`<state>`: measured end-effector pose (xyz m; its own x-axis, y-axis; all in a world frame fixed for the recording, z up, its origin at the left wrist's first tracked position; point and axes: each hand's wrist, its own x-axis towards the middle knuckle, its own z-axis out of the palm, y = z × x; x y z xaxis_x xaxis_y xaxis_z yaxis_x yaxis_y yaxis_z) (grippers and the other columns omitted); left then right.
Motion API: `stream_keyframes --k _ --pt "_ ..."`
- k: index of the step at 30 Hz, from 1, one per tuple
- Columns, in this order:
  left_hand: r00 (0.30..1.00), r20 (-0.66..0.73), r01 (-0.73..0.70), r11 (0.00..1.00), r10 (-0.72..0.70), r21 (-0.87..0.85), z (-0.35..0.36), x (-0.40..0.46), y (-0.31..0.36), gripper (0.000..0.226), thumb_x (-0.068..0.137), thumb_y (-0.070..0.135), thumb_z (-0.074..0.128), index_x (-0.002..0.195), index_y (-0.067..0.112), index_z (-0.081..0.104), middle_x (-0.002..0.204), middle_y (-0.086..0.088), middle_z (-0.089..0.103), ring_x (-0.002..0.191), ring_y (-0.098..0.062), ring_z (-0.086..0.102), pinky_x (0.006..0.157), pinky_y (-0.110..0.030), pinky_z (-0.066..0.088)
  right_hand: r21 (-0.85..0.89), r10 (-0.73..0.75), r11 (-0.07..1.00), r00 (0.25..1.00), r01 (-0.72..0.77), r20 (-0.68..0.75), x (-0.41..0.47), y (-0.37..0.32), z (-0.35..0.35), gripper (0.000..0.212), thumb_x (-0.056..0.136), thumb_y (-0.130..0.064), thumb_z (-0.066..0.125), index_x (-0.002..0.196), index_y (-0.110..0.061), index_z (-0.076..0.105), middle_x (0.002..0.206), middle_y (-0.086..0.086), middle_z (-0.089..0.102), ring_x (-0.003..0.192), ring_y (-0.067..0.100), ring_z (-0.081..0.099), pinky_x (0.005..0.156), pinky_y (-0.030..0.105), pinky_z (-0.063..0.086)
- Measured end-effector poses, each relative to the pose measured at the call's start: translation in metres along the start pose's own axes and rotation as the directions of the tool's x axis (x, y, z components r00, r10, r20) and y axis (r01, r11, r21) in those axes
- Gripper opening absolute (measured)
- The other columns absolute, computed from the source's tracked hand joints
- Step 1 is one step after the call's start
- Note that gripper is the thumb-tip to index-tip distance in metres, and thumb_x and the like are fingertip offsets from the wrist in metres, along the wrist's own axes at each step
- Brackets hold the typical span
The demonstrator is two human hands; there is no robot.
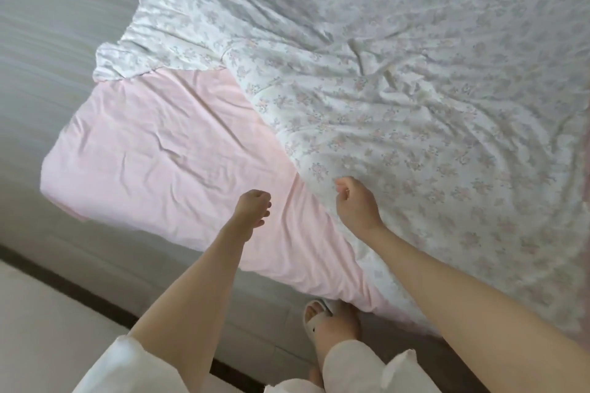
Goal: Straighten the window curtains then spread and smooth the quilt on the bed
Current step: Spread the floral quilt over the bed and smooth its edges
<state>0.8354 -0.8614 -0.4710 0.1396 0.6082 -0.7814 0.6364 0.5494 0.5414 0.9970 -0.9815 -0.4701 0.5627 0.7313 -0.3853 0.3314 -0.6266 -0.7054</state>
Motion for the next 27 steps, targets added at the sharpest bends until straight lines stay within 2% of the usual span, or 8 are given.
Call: stream_keyframes --k 6,9,13,16,19,22,24,27 --pt "0.996 -0.029 0.074 0.983 -0.080 -0.168 -0.046 0.059 0.016 0.017 0.095 0.018 0.045 0.106 0.014 0.057 0.100 -0.005 0.059 0.087 -0.021 0.057 0.081 -0.033 0.046 -0.284 -0.173 0.942 0.984 0.179 0.044 0.085 -0.050 0.053 0.037 0.088 -0.006 0.040 0.123 -0.012 0.052 0.126 0.008 0.053 0.120 0.025 0.042 0.090 0.037 0.042" --pt "0.992 -0.020 0.117 0.960 -0.126 -0.254 -0.058 0.098 0.036 0.019 0.095 0.017 0.045 0.109 0.012 0.056 0.101 -0.006 0.059 0.088 -0.022 0.058 0.079 -0.032 0.046 -0.478 -0.292 0.833 0.955 0.278 0.046 0.136 -0.069 0.080 0.043 0.088 -0.014 0.045 0.131 -0.015 0.045 0.132 0.008 0.047 0.126 0.027 0.037 0.099 0.039 0.035" --pt "0.984 0.009 0.169 0.935 -0.175 -0.311 -0.066 0.158 0.065 0.015 0.095 0.017 0.046 0.104 0.012 0.056 0.100 -0.007 0.060 0.090 -0.024 0.059 0.080 -0.033 0.048 -0.673 -0.220 0.705 0.971 0.224 0.092 0.199 -0.085 0.117 0.076 0.081 -0.044 0.057 0.142 -0.018 0.020 0.146 0.012 0.024 0.136 0.034 0.021 0.105 0.062 0.019" --pt "0.994 0.012 0.104 0.967 -0.104 -0.231 -0.065 0.190 0.080 0.016 0.095 0.019 0.045 0.105 0.014 0.056 0.101 -0.005 0.059 0.091 -0.022 0.059 0.081 -0.032 0.047 -0.738 -0.169 0.648 0.980 0.189 0.102 0.225 -0.080 0.132 0.098 0.073 -0.055 0.063 0.145 -0.022 0.005 0.149 0.013 0.016 0.137 0.035 0.018 0.100 0.064 0.025" --pt "0.995 0.066 0.080 0.991 -0.074 -0.107 -0.059 0.206 0.088 0.019 0.096 0.022 0.044 0.109 0.015 0.056 0.103 -0.004 0.059 0.090 -0.020 0.059 0.082 -0.032 0.046 -0.787 -0.177 0.575 0.973 0.225 0.149 0.246 -0.067 0.119 0.094 0.080 -0.044 0.061 0.147 -0.024 -0.001 0.151 0.011 0.018 0.135 0.032 0.024 0.097 0.053 0.039" --pt "0.992 0.100 0.083 0.988 -0.070 -0.131 -0.051 0.215 0.097 0.021 0.096 0.022 0.043 0.112 0.015 0.055 0.104 -0.003 0.058 0.091 -0.020 0.058 0.083 -0.032 0.047 -0.639 -0.251 0.724 0.962 0.260 0.107 0.267 -0.058 0.087 0.075 0.084 -0.025 0.063 0.144 -0.014 0.019 0.136 0.013 0.041 0.121 0.032 0.043 0.089 0.041 0.047" --pt "0.996 0.072 0.069 0.974 -0.055 -0.214 -0.042 0.220 0.106 0.018 0.096 0.021 0.041 0.109 0.016 0.053 0.104 -0.003 0.056 0.091 -0.020 0.058 0.083 -0.033 0.047 -0.304 -0.188 0.926 0.972 0.224 0.143 0.278 -0.060 0.059 0.062 0.085 -0.019 0.063 0.139 -0.013 0.032 0.133 0.012 0.047 0.119 0.028 0.047 0.094 0.030 0.041" --pt "0.999 0.023 0.035 0.940 -0.029 -0.338 -0.018 0.223 0.122 0.018 0.096 0.022 0.039 0.109 0.016 0.051 0.104 -0.003 0.053 0.090 -0.019 0.057 0.082 -0.034 0.046 0.037 -0.096 0.995 0.979 0.091 0.180 0.291 -0.065 0.020 0.040 0.084 -0.019 0.063 0.123 -0.019 0.053 0.117 0.002 0.059 0.108 0.018 0.055 0.086 0.024 0.040"
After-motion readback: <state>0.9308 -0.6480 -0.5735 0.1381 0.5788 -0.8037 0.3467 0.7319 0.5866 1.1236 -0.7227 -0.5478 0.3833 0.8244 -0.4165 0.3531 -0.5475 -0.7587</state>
